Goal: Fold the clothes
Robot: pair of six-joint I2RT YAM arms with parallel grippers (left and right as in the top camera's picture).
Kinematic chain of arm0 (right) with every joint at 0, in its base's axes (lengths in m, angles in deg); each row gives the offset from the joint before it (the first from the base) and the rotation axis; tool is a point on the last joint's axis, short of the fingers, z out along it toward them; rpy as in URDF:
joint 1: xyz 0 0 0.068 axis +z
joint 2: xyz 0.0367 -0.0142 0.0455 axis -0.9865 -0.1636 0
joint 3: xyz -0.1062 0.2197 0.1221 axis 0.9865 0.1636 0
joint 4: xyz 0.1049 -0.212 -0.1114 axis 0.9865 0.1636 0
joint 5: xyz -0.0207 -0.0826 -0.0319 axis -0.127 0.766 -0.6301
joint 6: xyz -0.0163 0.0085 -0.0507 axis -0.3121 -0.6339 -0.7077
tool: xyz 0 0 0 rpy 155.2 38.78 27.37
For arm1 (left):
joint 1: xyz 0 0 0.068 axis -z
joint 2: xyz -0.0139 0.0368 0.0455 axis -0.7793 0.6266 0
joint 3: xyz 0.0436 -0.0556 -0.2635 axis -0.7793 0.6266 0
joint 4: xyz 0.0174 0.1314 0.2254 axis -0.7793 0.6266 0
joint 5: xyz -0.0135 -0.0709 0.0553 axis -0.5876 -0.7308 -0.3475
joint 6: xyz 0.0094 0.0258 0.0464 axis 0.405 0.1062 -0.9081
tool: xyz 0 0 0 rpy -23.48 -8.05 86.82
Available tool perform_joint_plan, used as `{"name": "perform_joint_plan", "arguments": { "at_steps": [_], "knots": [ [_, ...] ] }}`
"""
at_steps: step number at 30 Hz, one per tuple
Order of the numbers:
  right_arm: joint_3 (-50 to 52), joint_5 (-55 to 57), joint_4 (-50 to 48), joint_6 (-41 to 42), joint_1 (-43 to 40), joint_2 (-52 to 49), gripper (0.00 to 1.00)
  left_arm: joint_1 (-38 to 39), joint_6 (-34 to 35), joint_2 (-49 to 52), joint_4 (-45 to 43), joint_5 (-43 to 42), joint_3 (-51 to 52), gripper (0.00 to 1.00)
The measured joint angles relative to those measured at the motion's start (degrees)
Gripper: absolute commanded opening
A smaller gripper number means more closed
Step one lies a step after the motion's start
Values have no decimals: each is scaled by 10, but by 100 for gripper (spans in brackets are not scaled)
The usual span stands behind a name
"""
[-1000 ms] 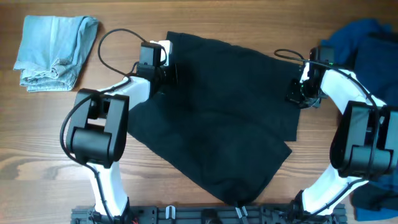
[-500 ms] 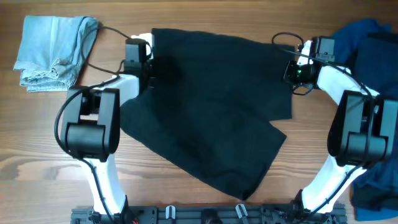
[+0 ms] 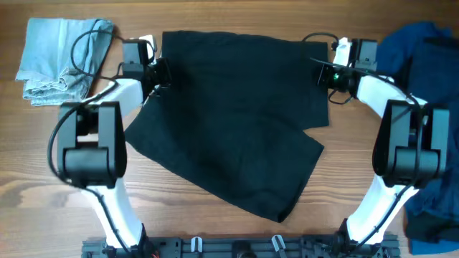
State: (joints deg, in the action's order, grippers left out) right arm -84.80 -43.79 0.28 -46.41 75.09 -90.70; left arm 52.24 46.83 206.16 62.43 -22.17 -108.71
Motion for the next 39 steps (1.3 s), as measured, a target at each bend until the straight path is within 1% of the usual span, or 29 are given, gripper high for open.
{"name": "perform_joint_plan", "arguments": {
  "at_steps": [2, 6, 8, 9, 10, 11, 13, 14, 17, 18, 19, 20, 22, 23, 24, 25, 27, 29, 31, 32, 35, 37, 39],
  "knots": [
    [-13, 0, 62, 0, 0, 23, 48, -3, 0, -46, 54, -1, -3, 4],
    [-27, -1, 234, 12, 0, 148, 49, -5, 23, -199, 182, -2, -15, 4],
    [-32, -3, 327, 24, 0, 225, 49, -5, 41, -274, 251, -3, -24, 8],
    [-35, -3, 353, 28, 0, 242, 48, -5, 50, -306, 287, -2, -27, 9],
    [-38, -5, 386, 33, 0, 261, 48, -5, 56, -329, 326, -2, -28, 14],
    [-39, -5, 422, 37, 0, 273, 48, -6, 60, -342, 352, -2, -29, 17],
    [-39, -5, 459, 40, 1, 284, 51, -7, 68, -356, 400, 1, -29, 18],
    [-39, -5, 501, 45, 8, 289, 52, -12, 72, -355, 431, 4, -28, 20],
    [-26, -4, 560, 54, 39, 289, 54, -26, 75, -346, 471, 6, -27, 29],
    [-13, -4, 564, 61, 57, 289, 54, -31, 77, -342, 481, 7, -27, 32],
    [3, -4, 563, 69, 77, 289, 55, -37, 78, -336, 486, 7, -27, 39],
    [29, -4, 562, 80, 103, 289, 56, -42, 80, -329, 488, 8, -27, 43],
    [68, -1, 553, 103, 144, 289, 57, -49, 80, -318, 489, 9, -27, 46],
    [92, 1, 549, 118, 167, 289, 58, -53, 82, -313, 489, 9, -27, 52],
    [134, 3, 545, 143, 208, 289, 58, -59, 82, -306, 489, 10, -27, 60],
    [159, 5, 535, 161, 231, 289, 58, -62, 84, -303, 489, 10, -27, 68],
    [206, 5, 526, 196, 281, 289, 58, -66, 85, -294, 487, 11, -27, 71],
    [230, 6, 528, 229, 326, 289, 59, -66, 83, -283, 487, 11, -27, 73],
    [237, 7, 529, 261, 370, 289, 60, -66, 83, -275, 487, 11, -27, 74],
    [238, 7, 529, 281, 396, 289, 61, -66, 83, -268, 487, 11, -27, 77],
    [238, 2, 530, 340, 479, 290, 66, -66, 76, -247, 490, 13, -27, 82],
    [239, 2, 534, 361, 505, 290, 68, -67, 74, -231, 490, 15, -27, 83],
    [239, 2, 543, 386, 528, 290, 72, -67, 73, -219, 490, 16, -27, 84]
  ]
}}
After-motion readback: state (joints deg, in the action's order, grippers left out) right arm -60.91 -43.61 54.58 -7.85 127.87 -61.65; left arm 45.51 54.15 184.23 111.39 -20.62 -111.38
